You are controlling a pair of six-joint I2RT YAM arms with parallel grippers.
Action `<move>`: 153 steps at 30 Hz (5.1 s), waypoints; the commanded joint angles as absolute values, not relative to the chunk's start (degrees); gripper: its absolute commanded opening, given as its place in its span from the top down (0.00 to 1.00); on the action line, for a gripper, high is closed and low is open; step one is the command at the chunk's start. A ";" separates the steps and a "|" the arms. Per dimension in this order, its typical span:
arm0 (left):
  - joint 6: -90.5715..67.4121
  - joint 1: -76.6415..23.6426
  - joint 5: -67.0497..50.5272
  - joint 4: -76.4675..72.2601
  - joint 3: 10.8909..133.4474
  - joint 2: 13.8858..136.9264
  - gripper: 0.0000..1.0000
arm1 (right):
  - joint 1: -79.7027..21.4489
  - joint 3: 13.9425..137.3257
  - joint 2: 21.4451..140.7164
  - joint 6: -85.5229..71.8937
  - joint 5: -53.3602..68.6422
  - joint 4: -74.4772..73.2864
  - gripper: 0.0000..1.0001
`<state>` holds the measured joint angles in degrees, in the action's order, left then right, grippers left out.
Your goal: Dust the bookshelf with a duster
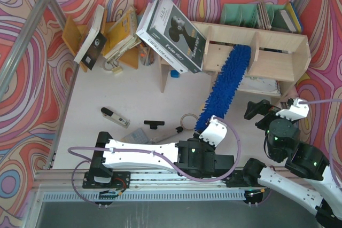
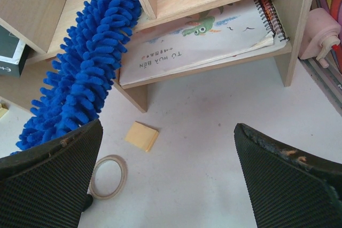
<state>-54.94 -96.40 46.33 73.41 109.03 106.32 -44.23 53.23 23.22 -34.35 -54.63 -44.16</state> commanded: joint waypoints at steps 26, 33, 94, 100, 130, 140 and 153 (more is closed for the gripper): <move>-60.13 -97.36 50.68 83.75 122.40 110.02 1.00 | -44.27 53.35 23.65 -35.16 -56.34 -45.10 0.01; -53.30 -97.34 45.86 77.46 122.34 111.67 1.00 | -44.29 53.39 23.88 -35.00 -56.34 -45.00 0.01; -24.97 -102.26 69.57 37.90 80.47 82.31 1.00 | -44.25 56.33 23.26 -34.81 -58.36 -46.29 0.01; -16.92 -101.15 62.94 29.18 81.85 84.18 1.00 | -44.25 58.93 22.69 -34.74 -58.67 -46.68 0.01; -28.32 -95.96 53.17 45.06 97.85 103.28 1.00 | -44.29 66.19 31.38 -34.43 -61.52 -43.32 0.01; -25.79 -92.94 48.39 44.76 104.07 107.53 1.00 | -44.26 69.25 31.08 -34.49 -61.82 -43.89 0.01; -20.52 -91.58 41.77 39.63 107.19 109.11 1.00 | -44.29 68.31 24.72 -31.21 -67.68 -40.23 0.01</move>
